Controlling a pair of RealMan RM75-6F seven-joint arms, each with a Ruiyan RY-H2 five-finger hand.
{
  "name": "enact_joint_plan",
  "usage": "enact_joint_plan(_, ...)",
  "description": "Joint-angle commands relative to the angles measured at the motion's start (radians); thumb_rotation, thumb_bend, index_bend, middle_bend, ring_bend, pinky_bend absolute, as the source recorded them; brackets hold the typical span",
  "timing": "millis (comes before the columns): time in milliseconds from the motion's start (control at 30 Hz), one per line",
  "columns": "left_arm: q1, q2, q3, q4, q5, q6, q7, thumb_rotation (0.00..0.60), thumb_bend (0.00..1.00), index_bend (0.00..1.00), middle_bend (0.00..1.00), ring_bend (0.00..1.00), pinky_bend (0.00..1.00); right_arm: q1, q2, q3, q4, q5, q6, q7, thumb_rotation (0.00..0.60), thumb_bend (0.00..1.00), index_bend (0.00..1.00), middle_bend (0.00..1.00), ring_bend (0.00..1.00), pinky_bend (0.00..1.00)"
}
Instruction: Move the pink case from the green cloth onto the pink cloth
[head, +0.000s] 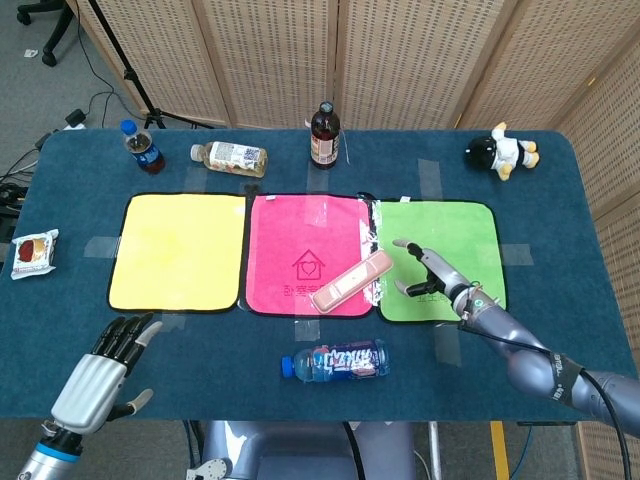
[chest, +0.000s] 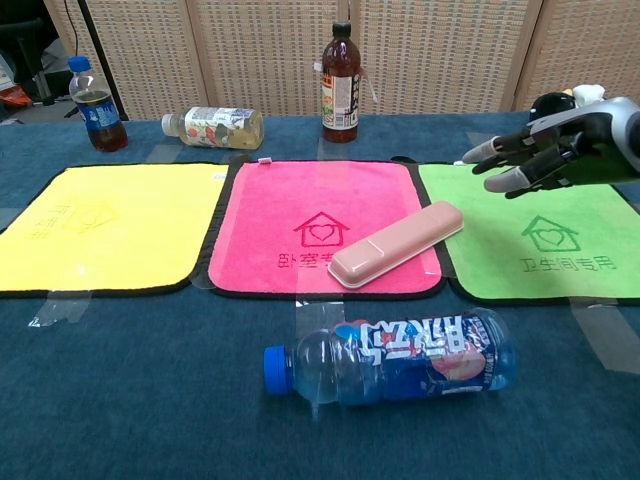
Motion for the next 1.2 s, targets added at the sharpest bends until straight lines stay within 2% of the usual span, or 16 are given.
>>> enact_joint_plan(33,-0.001,0.0,0.001,0.001,0.0,-0.002,-0.002,0.6,0.21,0.0,0.0,0.0,0.02,-0.038,0.029,0.009,-0.071,-0.028,0.046,0.003,0.6,0.52,0.06,0.0,0.0,0.0)
enact_joint_plan(333,-0.004,-0.004,0.007,0.002,0.003,-0.014,-0.004,0.6,0.21,0.0,0.0,0.0,0.02,-0.105,0.026,-0.008,-0.188,-0.121,0.11,-0.012,0.6,0.52,0.06,0.0,0.0,0.0)
enact_joint_plan(767,0.0,-0.001,0.017,-0.004,0.026,-0.005,-0.003,0.6,0.21,0.0,0.0,0.0,0.02,-0.129,-0.025,-0.027,-0.162,-0.157,0.096,0.0,0.6,0.52,0.06,0.0,0.0,0.0)
enact_joint_plan(1200,0.002,0.002,0.019,-0.006,0.037,0.0,-0.008,0.6,0.21,0.0,0.0,0.0,0.02,-0.105,-0.068,-0.027,-0.171,-0.164,0.083,-0.022,0.6,0.52,0.06,0.0,0.0,0.0)
